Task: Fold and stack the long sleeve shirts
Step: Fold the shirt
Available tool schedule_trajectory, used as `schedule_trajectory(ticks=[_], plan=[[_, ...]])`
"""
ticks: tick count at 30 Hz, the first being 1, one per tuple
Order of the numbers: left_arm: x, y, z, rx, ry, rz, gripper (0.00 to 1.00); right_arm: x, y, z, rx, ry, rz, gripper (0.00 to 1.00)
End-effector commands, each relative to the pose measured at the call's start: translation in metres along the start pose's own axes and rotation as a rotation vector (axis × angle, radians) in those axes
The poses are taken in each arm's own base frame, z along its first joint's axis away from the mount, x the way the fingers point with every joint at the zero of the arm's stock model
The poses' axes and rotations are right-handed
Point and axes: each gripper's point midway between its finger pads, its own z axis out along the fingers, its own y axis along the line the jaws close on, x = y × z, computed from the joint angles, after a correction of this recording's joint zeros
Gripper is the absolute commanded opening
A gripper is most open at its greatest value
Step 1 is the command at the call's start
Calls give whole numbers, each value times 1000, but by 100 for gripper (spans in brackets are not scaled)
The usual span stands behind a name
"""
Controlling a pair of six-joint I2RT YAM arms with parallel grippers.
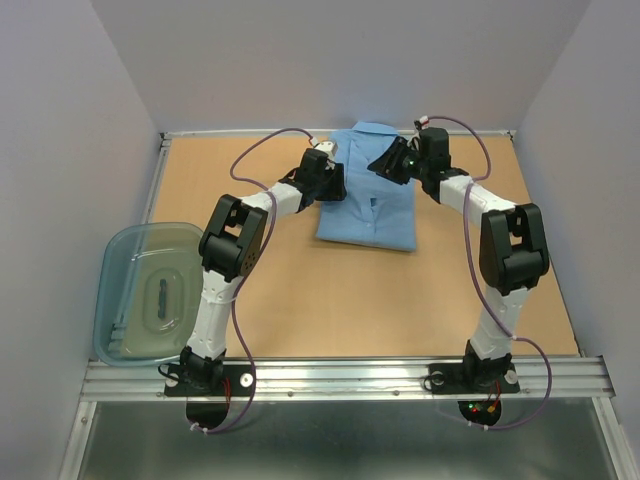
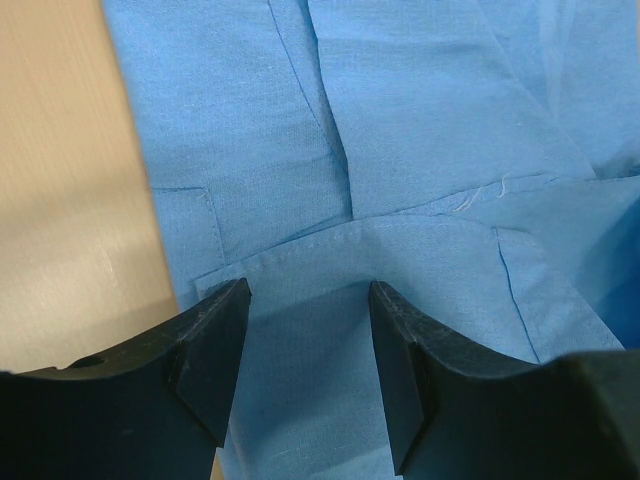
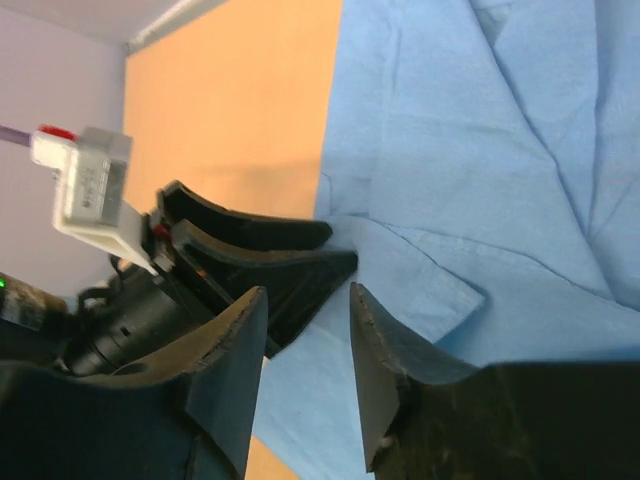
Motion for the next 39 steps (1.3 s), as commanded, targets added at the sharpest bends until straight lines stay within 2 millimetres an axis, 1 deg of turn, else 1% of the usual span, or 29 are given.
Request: schedule_trajectory(ticks=[1,3,5,6,7,9,15,18,19,21,23,26,27,28,31,33,35,39], plan=[[-18,-3,-9,-12,-33,22,63,12,-10,-11,62,28,42,50],[-18,-3,-8,-11,-33,20,63,20,-17,-13,85,42,64,57],[-17,-3,-8,-10,-31,19,63,22,-21,-13,99,39,85,62],[-17,-3,-8,-8,-32,19,63,29,-25,-12,117,66,110,63],[-16,-3,-7,-8,-30,17,63,31,-26,-10,114,74,122,63],[-15,-3,-7,-8,-27,15,63,40,-33,-4,120,106,154,63],[-16,-2,-9,-12,-30,22,63,67,-50,6,158,163,241,63],[-15,-2,-7,-12,-26,17,63,82,-66,6,193,178,278,62],[-16,-3,-8,-9,-29,17,63,79,-67,9,182,153,271,62],[-15,-3,-7,-7,-26,16,63,85,-77,10,188,134,276,62],[-15,-3,-8,-8,-27,15,63,88,-81,11,166,130,304,62],[-14,-1,-8,-16,-25,21,63,87,-83,12,91,103,339,62],[-14,-1,-9,-16,-27,24,63,82,-79,13,52,74,328,62],[-14,-1,-9,-18,-27,24,63,84,-78,13,44,77,337,62],[-14,-1,-10,-17,-25,24,63,78,-68,12,4,78,320,63],[-14,-1,-9,-15,-26,23,63,71,-57,11,-30,75,302,63],[-14,-2,-9,-12,-25,21,63,64,-52,12,-50,72,291,62],[-14,-2,-8,-11,-24,18,63,64,-48,19,-71,83,304,58]])
